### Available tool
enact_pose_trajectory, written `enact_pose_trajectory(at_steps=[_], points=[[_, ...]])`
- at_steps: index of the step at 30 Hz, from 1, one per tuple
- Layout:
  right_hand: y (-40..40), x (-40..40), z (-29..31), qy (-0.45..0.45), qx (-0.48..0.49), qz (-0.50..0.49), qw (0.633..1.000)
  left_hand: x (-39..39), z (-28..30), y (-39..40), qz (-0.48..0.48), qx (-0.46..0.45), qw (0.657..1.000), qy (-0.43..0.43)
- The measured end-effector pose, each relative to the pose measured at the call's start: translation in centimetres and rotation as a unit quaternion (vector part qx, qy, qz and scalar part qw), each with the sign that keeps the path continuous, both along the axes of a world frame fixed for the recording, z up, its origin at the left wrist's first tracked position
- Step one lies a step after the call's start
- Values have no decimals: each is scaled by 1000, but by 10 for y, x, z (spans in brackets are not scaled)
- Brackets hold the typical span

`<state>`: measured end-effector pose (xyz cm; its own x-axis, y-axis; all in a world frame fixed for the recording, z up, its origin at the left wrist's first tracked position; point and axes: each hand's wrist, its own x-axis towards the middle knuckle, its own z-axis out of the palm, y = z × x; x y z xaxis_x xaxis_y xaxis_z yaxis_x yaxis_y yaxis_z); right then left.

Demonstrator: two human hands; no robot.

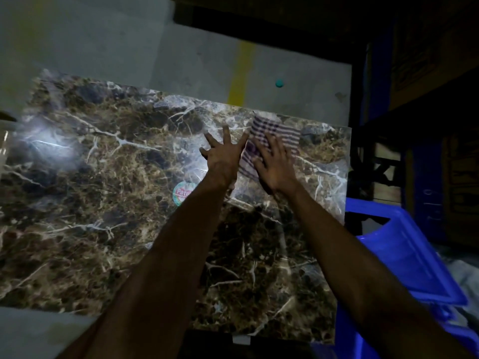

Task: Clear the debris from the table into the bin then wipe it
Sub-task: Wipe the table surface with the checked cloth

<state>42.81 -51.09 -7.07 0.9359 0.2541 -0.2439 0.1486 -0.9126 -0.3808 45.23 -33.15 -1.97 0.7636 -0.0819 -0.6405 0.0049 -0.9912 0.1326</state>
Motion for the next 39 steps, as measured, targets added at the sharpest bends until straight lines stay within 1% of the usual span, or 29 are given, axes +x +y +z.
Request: enact_pose_trajectory(at_steps=[2,3,5,6,8,11,13,15,17,19,21,24,26,28,30,32,35,37,39], points=[[-29,-18,2,-4,-8,23,1000,2,-2,1,-5,1,1000,3],[-45,-23,3,0,-18,18,1000,3,-4,0,-9,3,1000,2],[-72,-20,6,7,-35,-21,999,4,-9,-2,-23,20,1000,-5],[-79,-11,5,6,-43,-43,998,4,-12,-2,-31,33,999,-22],[-80,16,6,4,-45,-88,995,4,-15,-6,-44,64,995,-57],[-53,52,3,31,-22,-121,992,4,-19,-10,-51,82,993,-63],[-31,54,-1,43,-10,-100,994,6,-20,-10,-44,69,995,-53],[-22,36,-3,29,-8,-50,998,5,-18,-10,-45,55,996,-55],[-32,13,-2,15,-9,1,1000,4,-14,-9,-60,58,994,-71],[-56,-2,0,12,-7,19,1000,3,-10,-7,-77,55,992,-80],[-83,-8,4,13,-15,-8,1000,2,-10,-5,-87,47,991,-86],[-102,14,4,9,-30,-85,996,4,-11,-4,-104,50,989,-97],[-91,38,3,17,-23,-127,992,3,-10,-7,-115,49,987,-103],[-67,58,1,38,-5,-139,990,3,-10,-9,-126,53,984,-111],[-43,59,-2,43,8,-113,993,4,-11,-10,-127,52,985,-107],[-30,41,-4,25,10,-57,998,5,-12,-11,-119,45,987,-101],[-47,3,-5,11,-4,2,1000,4,-12,-11,-118,45,987,-97],[-73,-13,-3,1,-16,-4,1000,3,-12,-11,-113,37,989,-94],[-94,-13,-1,-5,-21,-34,999,3,-13,-10,-108,29,989,-101]])
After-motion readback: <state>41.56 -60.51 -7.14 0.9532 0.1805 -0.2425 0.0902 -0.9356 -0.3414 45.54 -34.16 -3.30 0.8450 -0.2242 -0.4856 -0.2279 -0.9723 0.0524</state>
